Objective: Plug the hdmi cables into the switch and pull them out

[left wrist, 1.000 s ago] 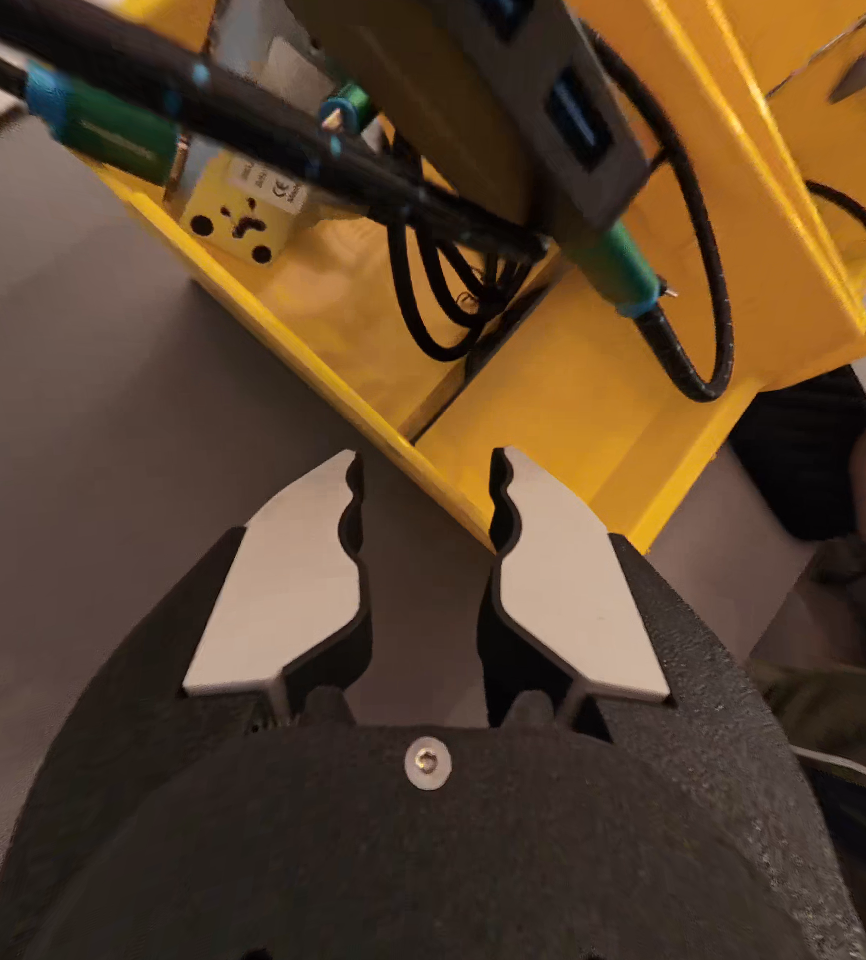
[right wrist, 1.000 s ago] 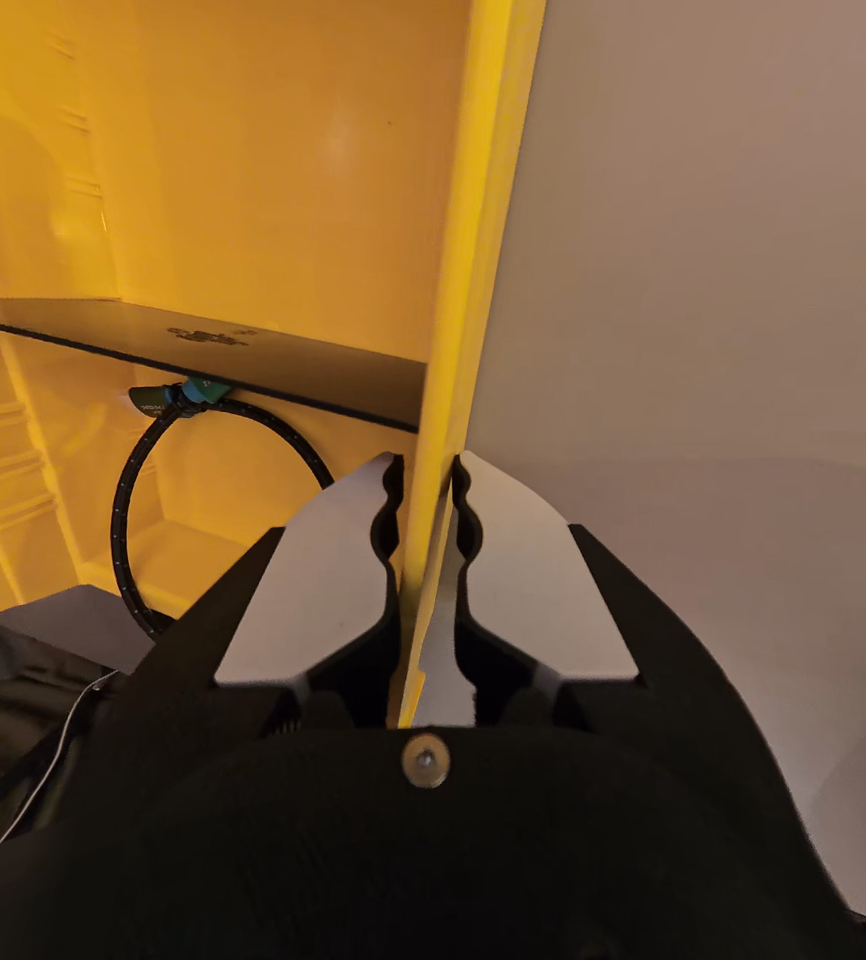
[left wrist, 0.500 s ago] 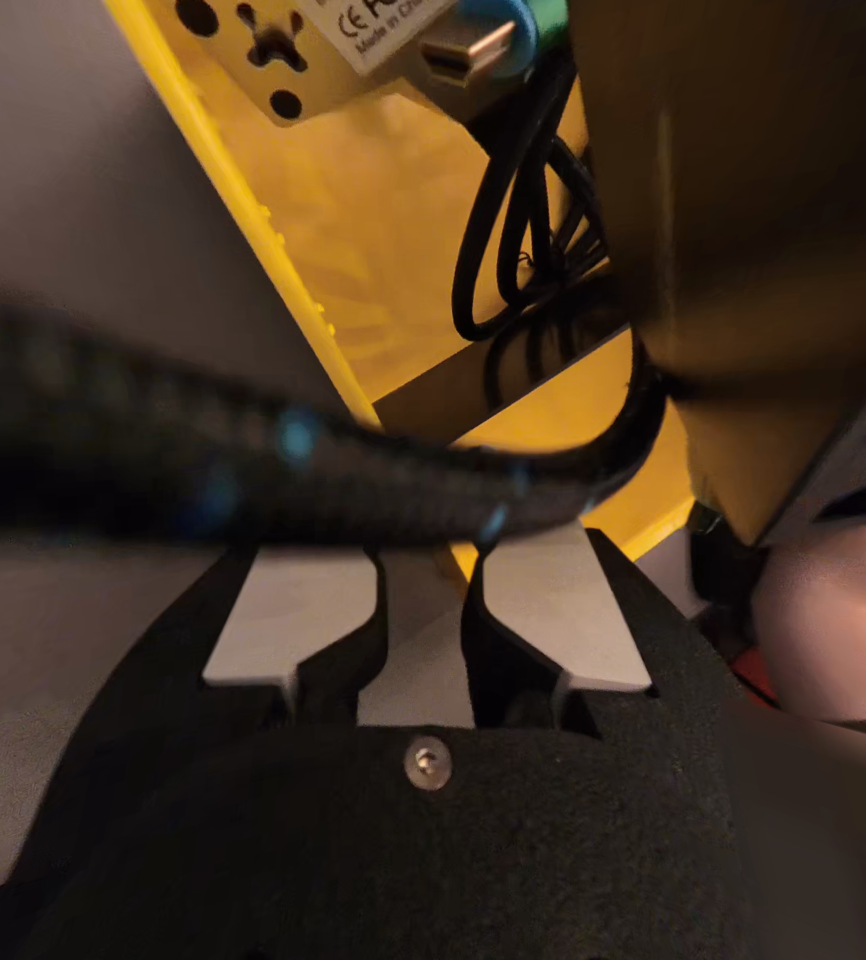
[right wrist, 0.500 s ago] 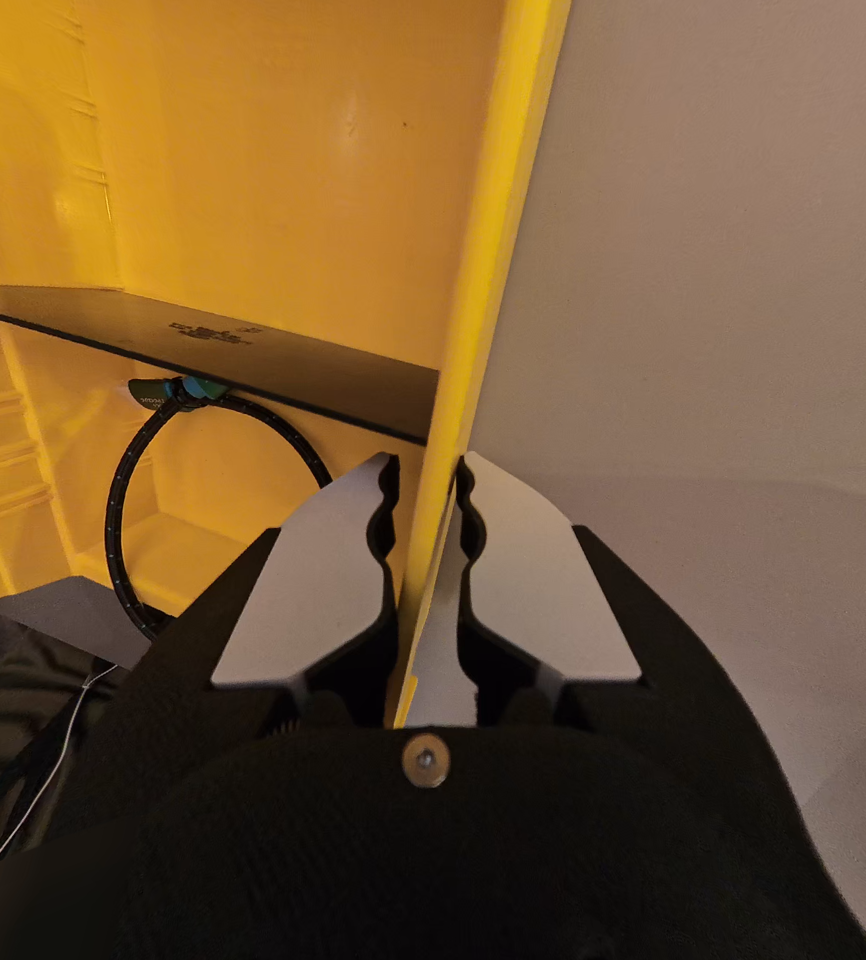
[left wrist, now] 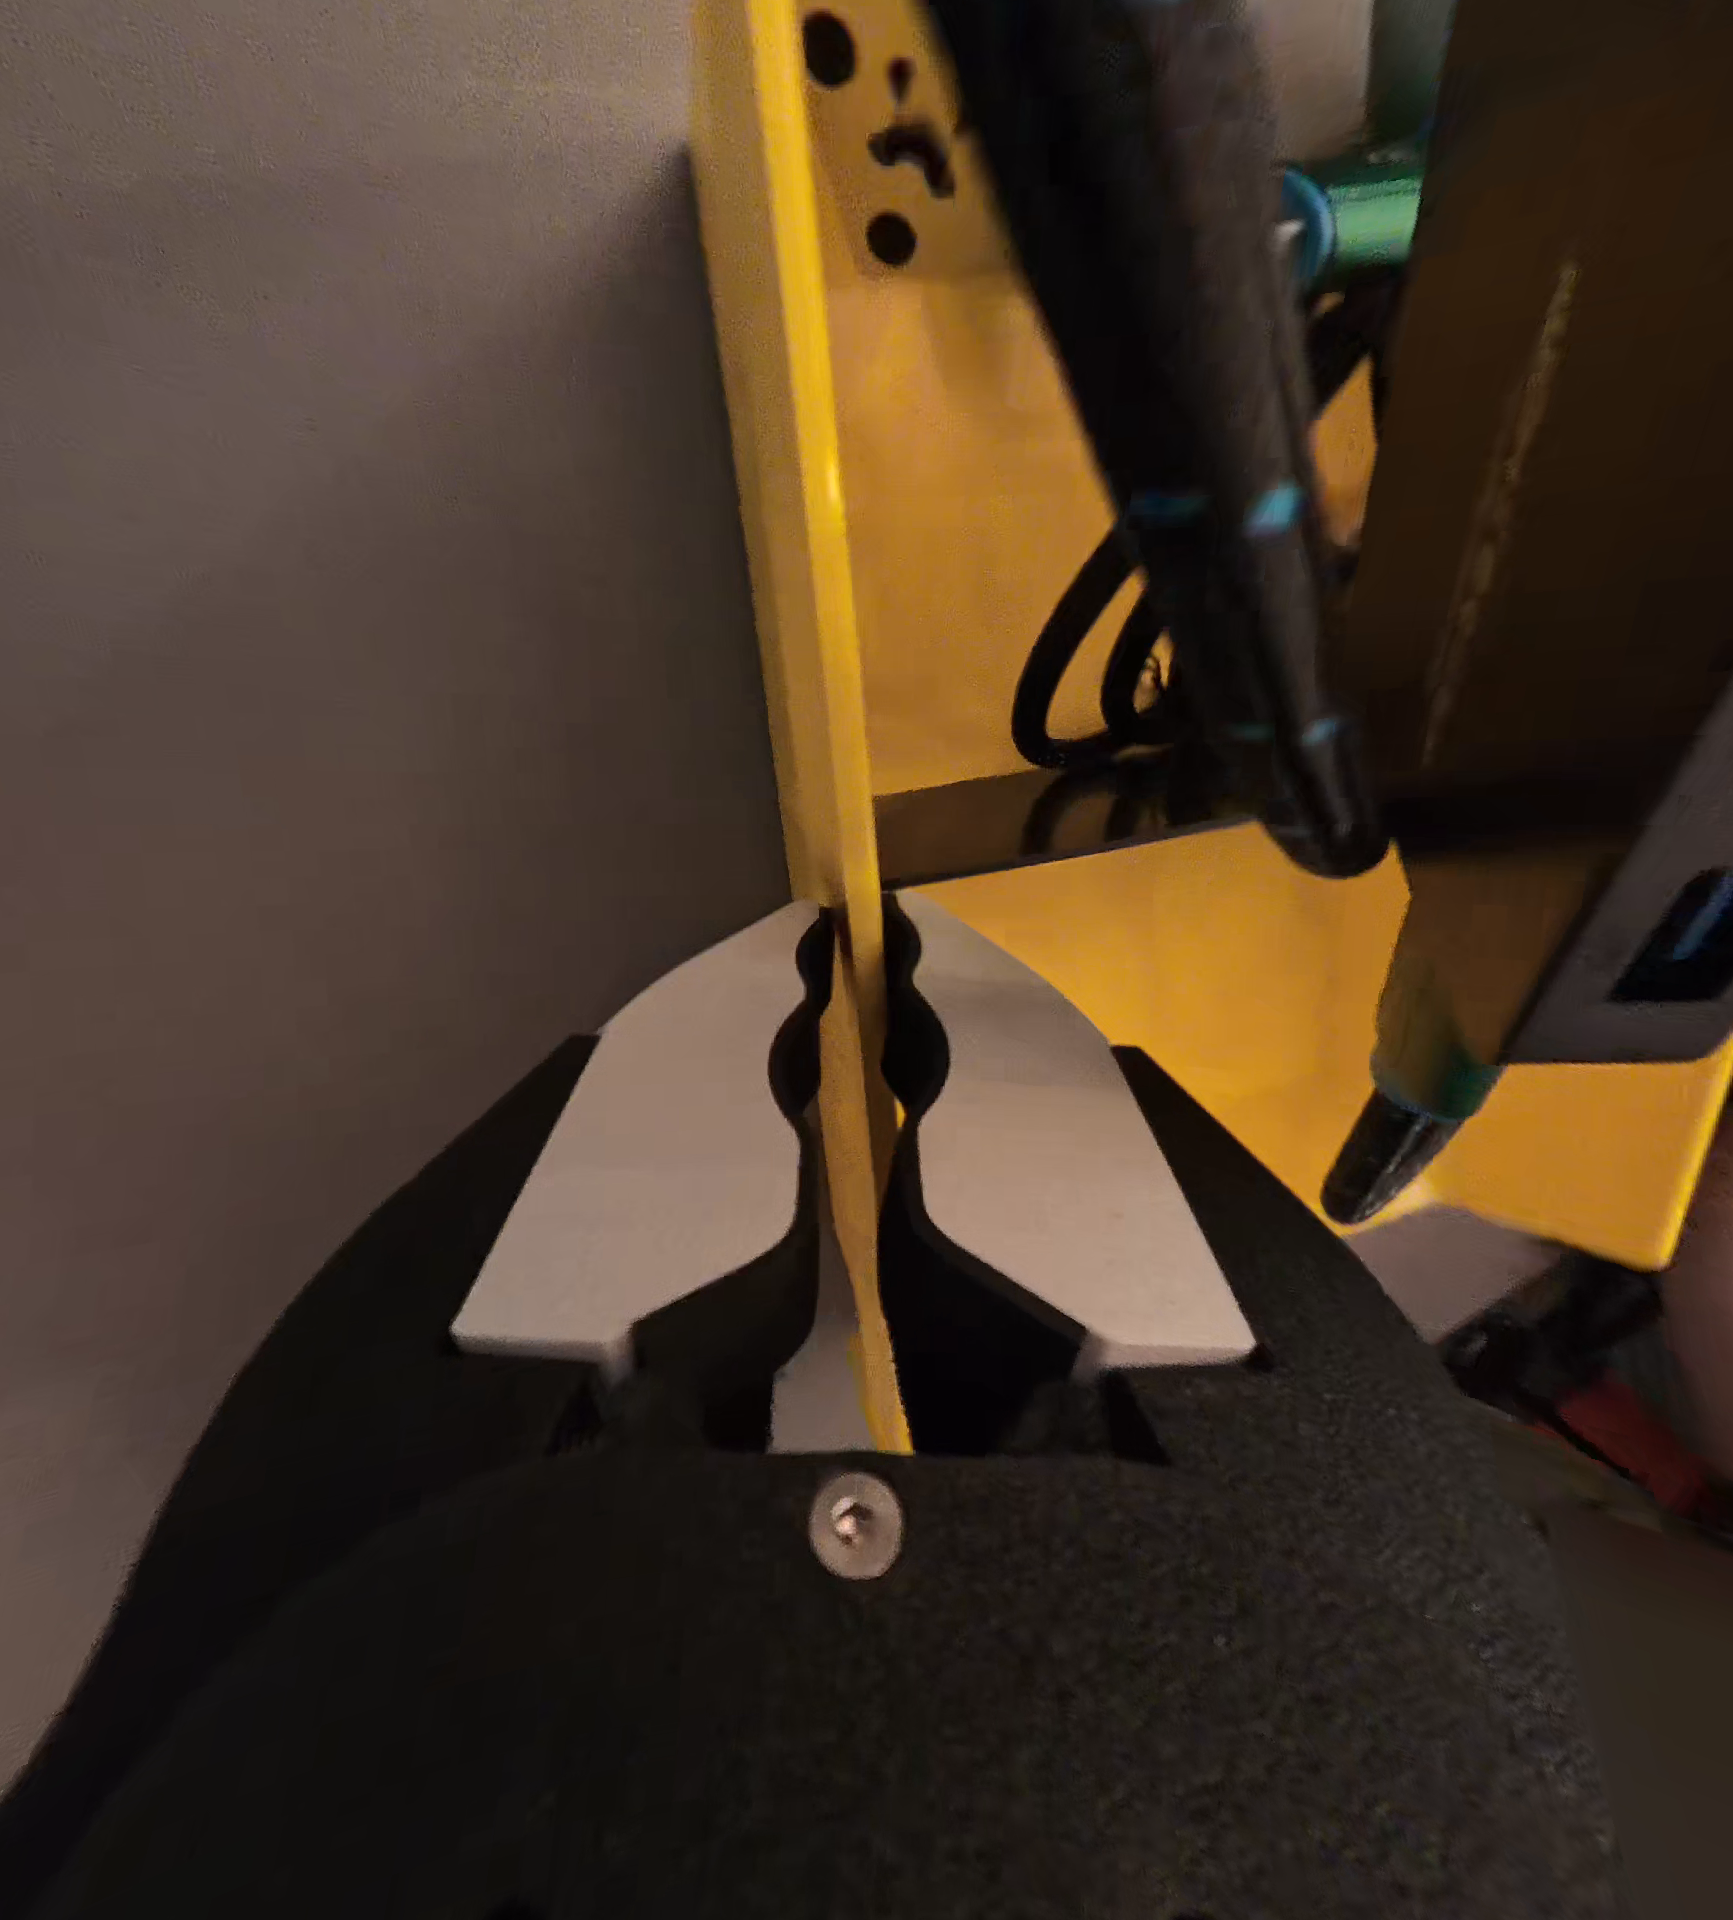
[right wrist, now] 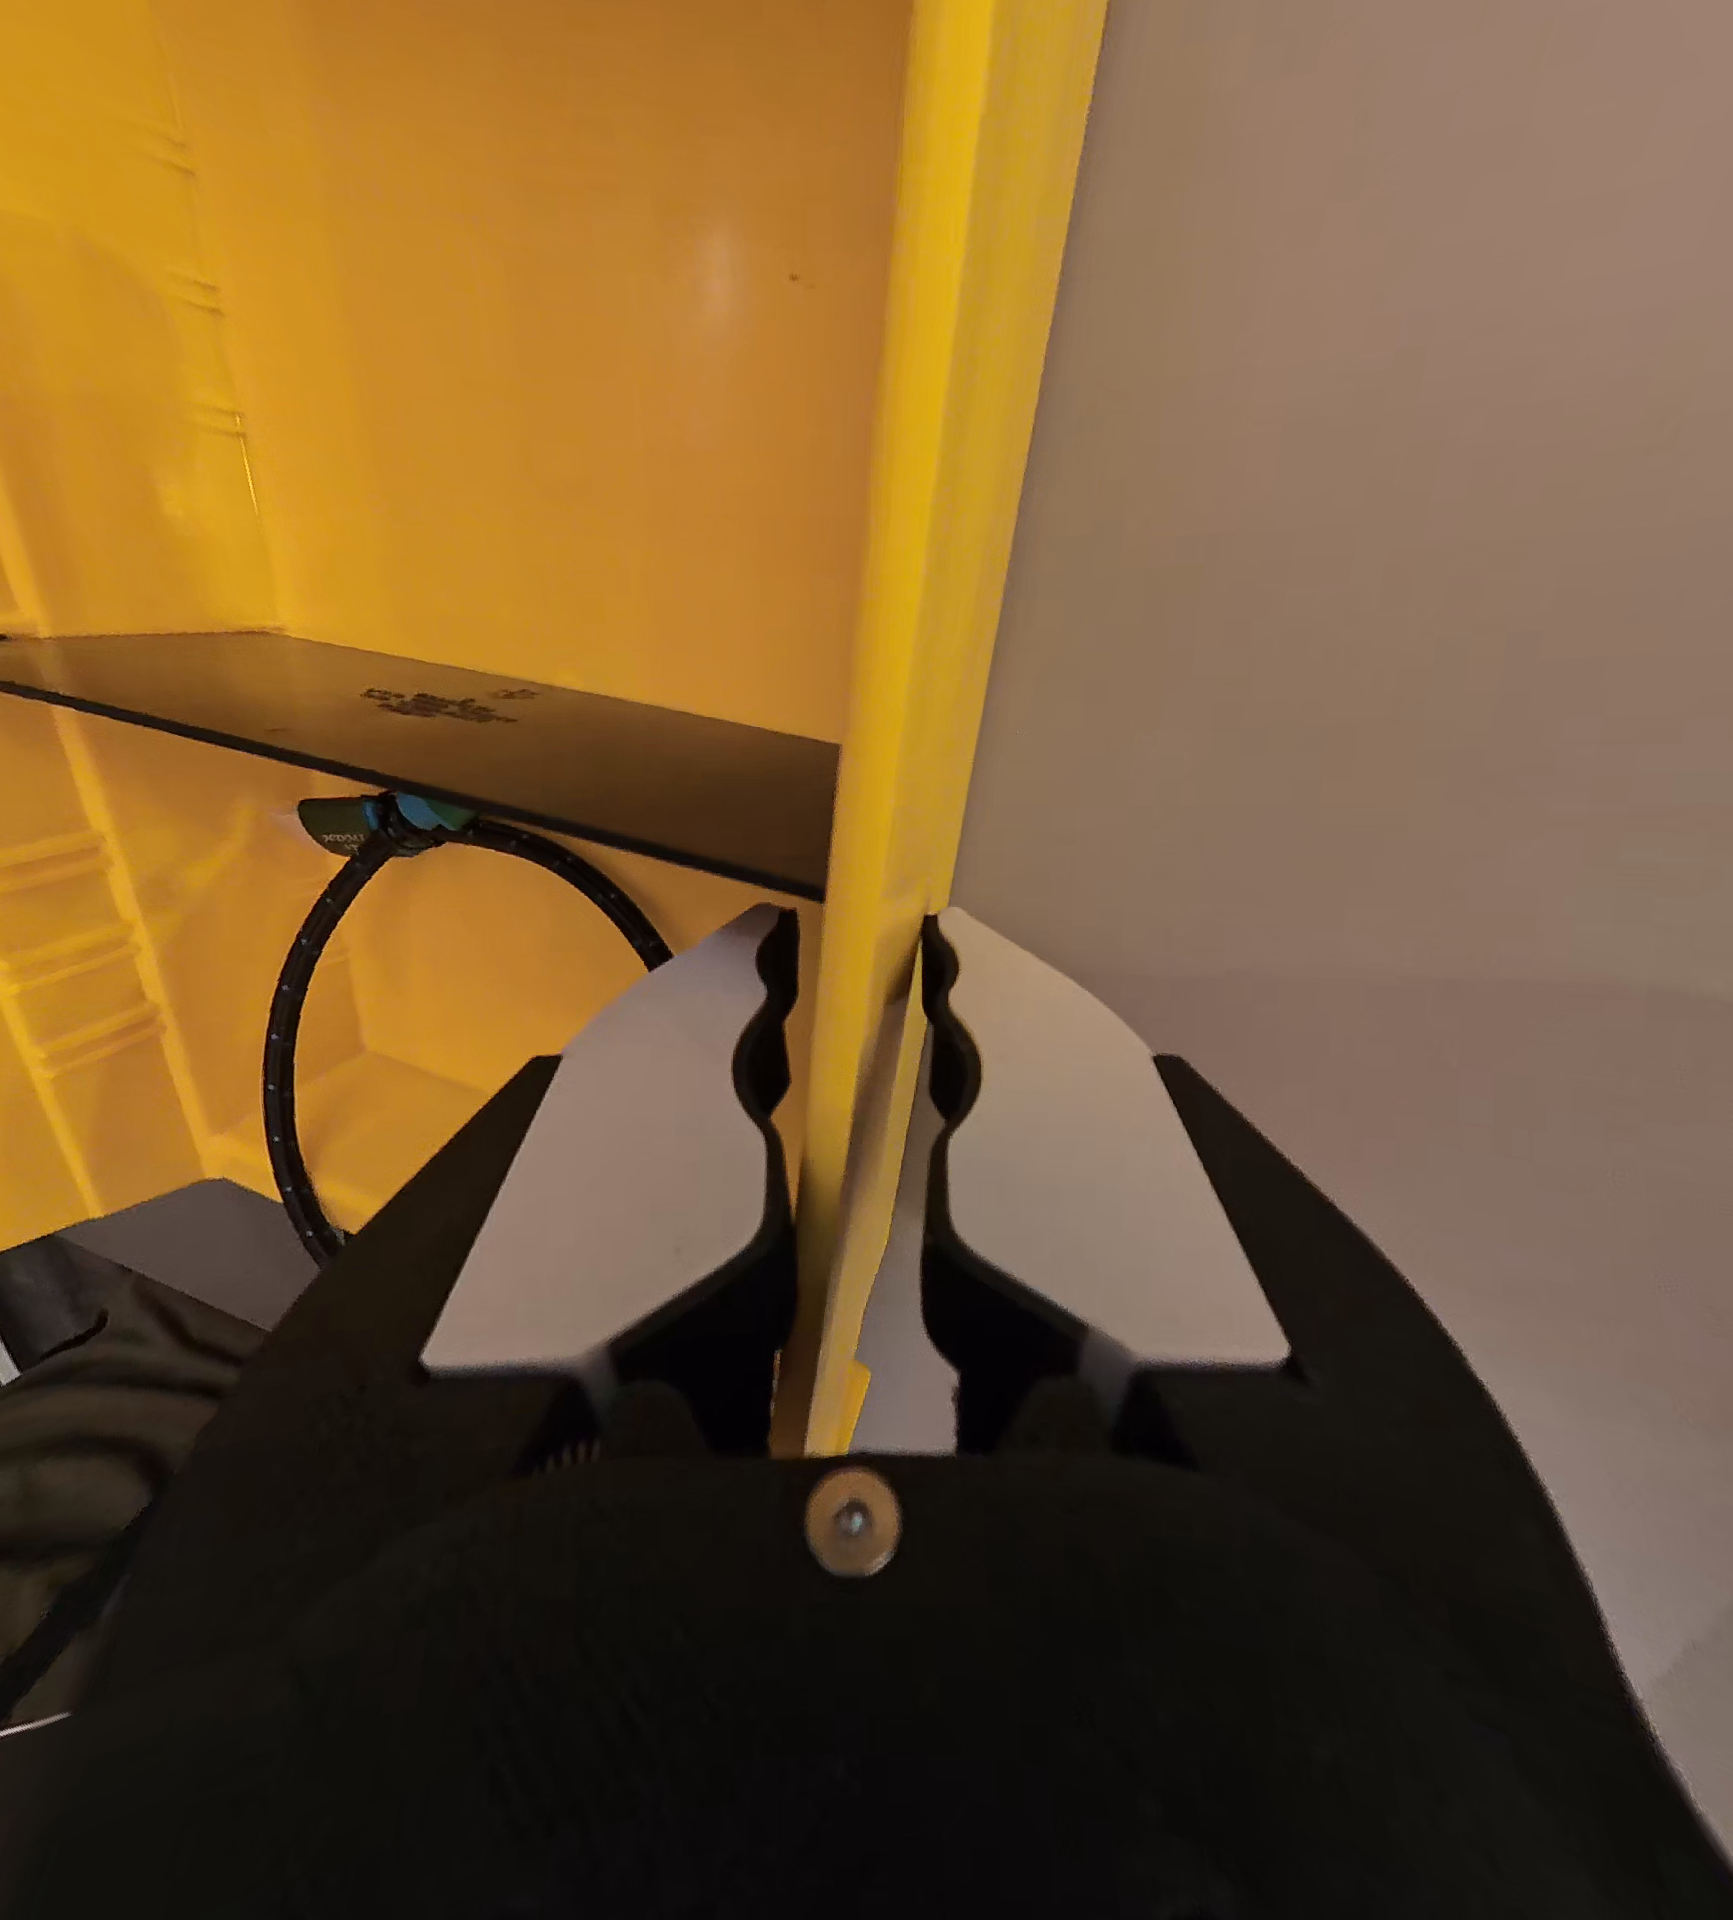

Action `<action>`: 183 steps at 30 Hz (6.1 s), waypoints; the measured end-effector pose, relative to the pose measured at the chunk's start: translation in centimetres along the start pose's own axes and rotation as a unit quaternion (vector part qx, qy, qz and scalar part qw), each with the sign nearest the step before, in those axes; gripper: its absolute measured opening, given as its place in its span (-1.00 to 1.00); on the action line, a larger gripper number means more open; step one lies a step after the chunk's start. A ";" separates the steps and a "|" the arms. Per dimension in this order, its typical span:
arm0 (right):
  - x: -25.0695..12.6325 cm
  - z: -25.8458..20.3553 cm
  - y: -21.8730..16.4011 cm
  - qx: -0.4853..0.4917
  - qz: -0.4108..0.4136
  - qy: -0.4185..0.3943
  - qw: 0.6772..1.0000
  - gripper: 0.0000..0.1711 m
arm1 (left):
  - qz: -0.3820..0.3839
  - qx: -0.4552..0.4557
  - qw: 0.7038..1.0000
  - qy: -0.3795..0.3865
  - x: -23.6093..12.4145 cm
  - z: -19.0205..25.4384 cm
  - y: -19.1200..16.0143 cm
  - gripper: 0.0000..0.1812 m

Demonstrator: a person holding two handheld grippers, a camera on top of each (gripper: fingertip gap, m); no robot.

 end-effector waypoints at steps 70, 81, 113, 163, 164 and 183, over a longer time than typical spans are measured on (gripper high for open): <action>4.0 -7.2 3.7 -0.002 -0.072 -0.043 0.996 -0.85 | 0.143 -0.236 0.961 0.030 -8.9 -26.4 -9.1 -0.89; 3.5 -6.2 3.3 0.012 -0.069 -0.047 0.996 -0.85 | 0.163 -0.248 0.955 -0.002 -8.8 -25.6 -10.1 -0.86; -11.5 -14.5 2.6 -0.138 0.274 -0.152 0.939 -0.69 | 0.636 0.189 0.748 0.018 -24.7 -7.2 -14.4 -0.29; -11.9 -33.8 2.3 -0.402 0.599 0.064 0.689 -0.56 | 0.595 0.295 0.714 -0.221 -27.3 1.6 -10.1 -0.42; -11.4 -33.1 2.2 -0.403 0.595 0.075 0.691 -0.55 | 0.600 0.291 0.712 -0.220 -27.4 1.6 -10.1 -0.44; -16.0 -25.7 3.2 -0.380 0.659 -0.081 0.644 -0.88 | 0.586 0.243 0.716 -0.293 -24.9 4.6 -8.7 -0.58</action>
Point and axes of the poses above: each gripper's, where its closed fingertips meet, x out along the fingers, y out of its top, z = x × y across the jaws, the point moved 5 cm from there along -x, back along the fingers, and after that the axes turned 4 degrees about y, right-handed, at the moved point
